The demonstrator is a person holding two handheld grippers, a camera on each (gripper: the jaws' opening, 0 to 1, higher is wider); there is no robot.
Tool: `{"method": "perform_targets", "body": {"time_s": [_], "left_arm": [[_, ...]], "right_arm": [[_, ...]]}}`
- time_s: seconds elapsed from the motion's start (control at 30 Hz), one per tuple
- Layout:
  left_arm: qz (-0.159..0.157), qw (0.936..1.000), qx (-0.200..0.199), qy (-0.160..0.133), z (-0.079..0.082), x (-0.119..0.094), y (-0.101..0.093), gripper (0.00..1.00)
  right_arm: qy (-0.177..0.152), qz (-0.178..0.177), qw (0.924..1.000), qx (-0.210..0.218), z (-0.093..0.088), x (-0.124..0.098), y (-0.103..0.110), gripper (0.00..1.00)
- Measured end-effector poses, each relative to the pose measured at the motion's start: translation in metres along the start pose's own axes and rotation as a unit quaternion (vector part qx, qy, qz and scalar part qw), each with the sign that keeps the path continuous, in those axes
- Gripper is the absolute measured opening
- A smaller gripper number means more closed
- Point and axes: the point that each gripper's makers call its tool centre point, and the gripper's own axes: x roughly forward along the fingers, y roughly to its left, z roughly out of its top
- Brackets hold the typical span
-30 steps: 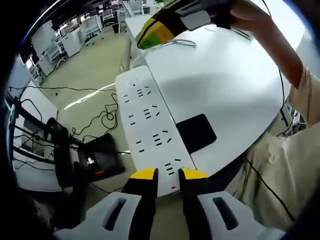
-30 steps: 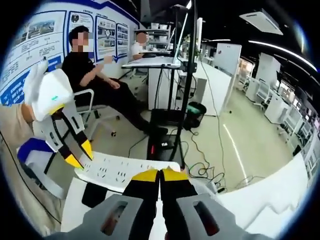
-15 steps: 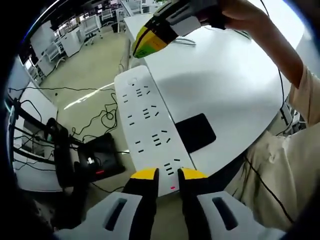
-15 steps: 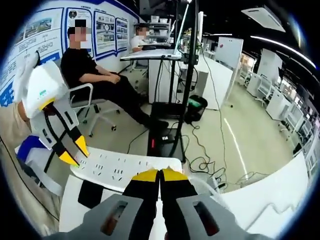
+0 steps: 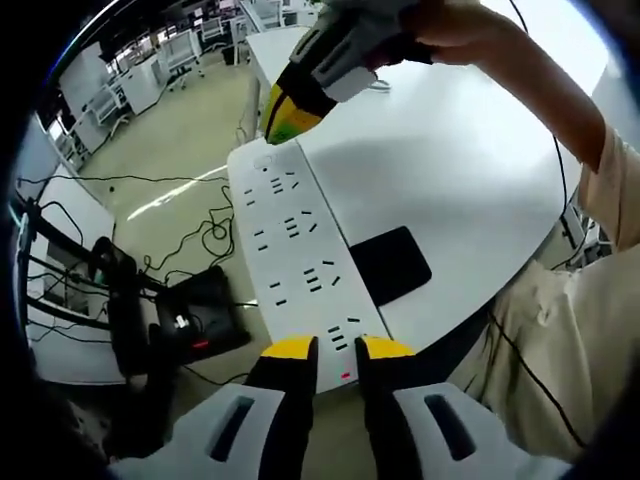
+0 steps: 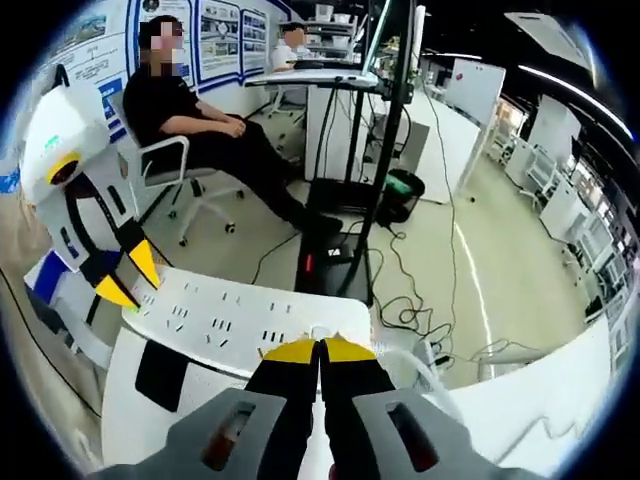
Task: Pick up the power strip scattered on the table, fix it on the side mounting bracket of the table, and press the switch
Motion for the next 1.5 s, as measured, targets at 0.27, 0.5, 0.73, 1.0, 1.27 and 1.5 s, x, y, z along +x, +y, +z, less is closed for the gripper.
{"method": "perform_targets", "body": {"time_s": [0.27, 0.5, 0.73, 1.0, 1.27, 1.5], "left_arm": [[0.0, 1.0, 0.0, 0.001, 0.0, 0.0, -0.001, 0.21], [-0.001, 1.0, 0.002, 0.006, 0.0, 0.0, 0.0, 0.21], [-0.003, 1.0, 0.0, 0.002, 0.0, -0.001, 0.0, 0.21], [-0.001, 1.0, 0.003, 0.004, 0.0, -0.001, -0.002, 0.19], [-0.001, 1.0, 0.005, 0.005, 0.0, 0.0, -0.003, 0.19], [-0.002, 1.0, 0.009, 0.003, 0.001, 0.0, -0.003, 0.19]], "right_arm": [[0.012, 0.002, 0.9999, -0.007, 0.001, 0.01, 0.003, 0.0], [0.03, -0.002, 0.9994, -0.015, -0.006, 0.017, 0.0, 0.0], [0.043, -0.008, 0.9976, -0.054, -0.004, 0.018, 0.002, 0.0], [0.069, -0.021, 0.9917, -0.107, -0.007, 0.017, 0.008, 0.0], [0.072, -0.014, 0.9904, -0.117, -0.007, 0.018, 0.006, 0.0], [0.088, -0.004, 0.9859, -0.142, -0.007, 0.019, 0.007, 0.0]]}}
